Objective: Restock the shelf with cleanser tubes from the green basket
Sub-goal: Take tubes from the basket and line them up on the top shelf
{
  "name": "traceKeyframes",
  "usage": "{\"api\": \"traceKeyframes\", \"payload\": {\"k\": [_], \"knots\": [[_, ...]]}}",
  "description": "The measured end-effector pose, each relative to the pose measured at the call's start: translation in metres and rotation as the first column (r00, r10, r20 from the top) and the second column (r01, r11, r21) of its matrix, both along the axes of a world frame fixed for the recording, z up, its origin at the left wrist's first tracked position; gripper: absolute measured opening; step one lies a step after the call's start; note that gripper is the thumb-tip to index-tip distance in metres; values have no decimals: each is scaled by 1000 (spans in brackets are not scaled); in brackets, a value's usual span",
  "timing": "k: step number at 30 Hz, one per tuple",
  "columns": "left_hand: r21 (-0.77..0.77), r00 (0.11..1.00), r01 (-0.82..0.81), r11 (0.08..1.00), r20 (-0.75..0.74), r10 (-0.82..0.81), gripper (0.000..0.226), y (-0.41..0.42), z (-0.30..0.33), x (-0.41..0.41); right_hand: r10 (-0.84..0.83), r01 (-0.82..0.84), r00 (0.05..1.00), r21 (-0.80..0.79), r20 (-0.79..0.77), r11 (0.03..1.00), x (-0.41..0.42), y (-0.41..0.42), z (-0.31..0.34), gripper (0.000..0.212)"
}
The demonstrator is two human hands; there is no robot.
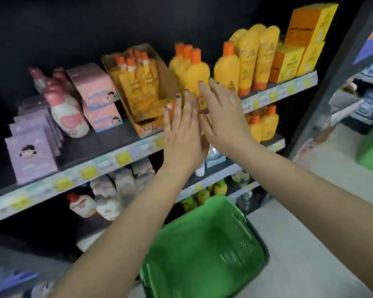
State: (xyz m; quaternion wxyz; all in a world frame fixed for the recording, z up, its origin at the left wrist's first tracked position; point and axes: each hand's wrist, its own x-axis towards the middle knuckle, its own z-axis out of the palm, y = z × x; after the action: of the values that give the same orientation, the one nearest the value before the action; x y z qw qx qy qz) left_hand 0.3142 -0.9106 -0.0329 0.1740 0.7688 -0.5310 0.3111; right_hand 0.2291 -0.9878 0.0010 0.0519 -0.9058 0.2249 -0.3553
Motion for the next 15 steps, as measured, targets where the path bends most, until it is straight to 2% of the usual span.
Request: {"api": "traceKeyframes", "payload": {"k": [4, 8, 12, 15], "knots": [[282, 963, 18, 959, -264, 60, 83, 19, -87, -34, -6, 24, 981, 91, -195, 996, -27, 12, -93, 58], [527, 885, 63, 847, -422, 197, 80, 54, -155, -58, 22, 57, 924, 193, -381, 980, -66, 31, -188, 61], [632, 779, 81, 771, -523, 347, 74, 100, -211, -72, 113, 115, 786, 323, -608, 939, -109, 53, -254, 69], [725, 694, 128, 677, -553, 461, 68, 133, -241, -88, 211, 140, 667, 398, -714, 906, -136, 74, -280, 71]]}}
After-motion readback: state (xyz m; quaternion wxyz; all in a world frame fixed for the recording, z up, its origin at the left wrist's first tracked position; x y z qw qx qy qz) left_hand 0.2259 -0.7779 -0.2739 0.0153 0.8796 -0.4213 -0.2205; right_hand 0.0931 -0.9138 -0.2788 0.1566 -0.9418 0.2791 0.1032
